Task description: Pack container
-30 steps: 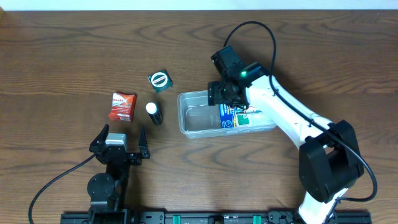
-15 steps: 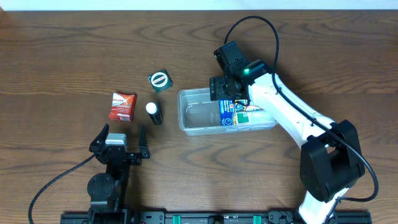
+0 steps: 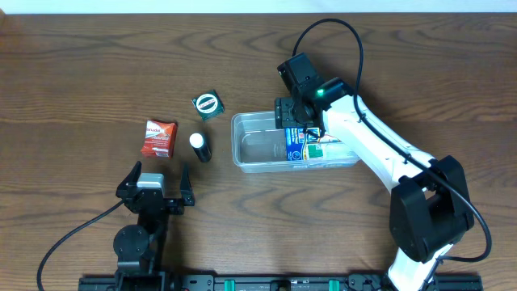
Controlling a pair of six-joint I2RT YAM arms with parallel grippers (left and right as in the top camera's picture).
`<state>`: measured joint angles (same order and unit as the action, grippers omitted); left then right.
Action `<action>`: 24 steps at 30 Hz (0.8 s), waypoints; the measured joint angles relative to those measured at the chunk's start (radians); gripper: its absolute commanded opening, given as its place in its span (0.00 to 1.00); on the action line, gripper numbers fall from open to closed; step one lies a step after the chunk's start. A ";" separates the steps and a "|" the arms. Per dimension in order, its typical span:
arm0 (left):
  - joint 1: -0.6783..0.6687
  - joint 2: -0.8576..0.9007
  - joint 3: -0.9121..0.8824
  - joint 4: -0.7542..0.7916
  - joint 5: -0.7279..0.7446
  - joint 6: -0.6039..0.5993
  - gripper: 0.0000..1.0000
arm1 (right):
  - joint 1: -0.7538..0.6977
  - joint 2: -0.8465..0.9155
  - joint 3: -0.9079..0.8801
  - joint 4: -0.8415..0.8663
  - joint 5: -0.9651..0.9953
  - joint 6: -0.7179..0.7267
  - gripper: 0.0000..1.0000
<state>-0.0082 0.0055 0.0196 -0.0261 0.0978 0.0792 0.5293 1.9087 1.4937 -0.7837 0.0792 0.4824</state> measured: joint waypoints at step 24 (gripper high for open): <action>0.000 0.000 0.000 0.000 0.000 0.000 0.98 | -0.493 -0.291 0.148 -0.282 0.146 -0.005 0.99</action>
<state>-0.0082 0.0055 0.0196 -0.0261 0.0978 0.0792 0.0360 1.6180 1.6413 -1.0660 0.2256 0.4778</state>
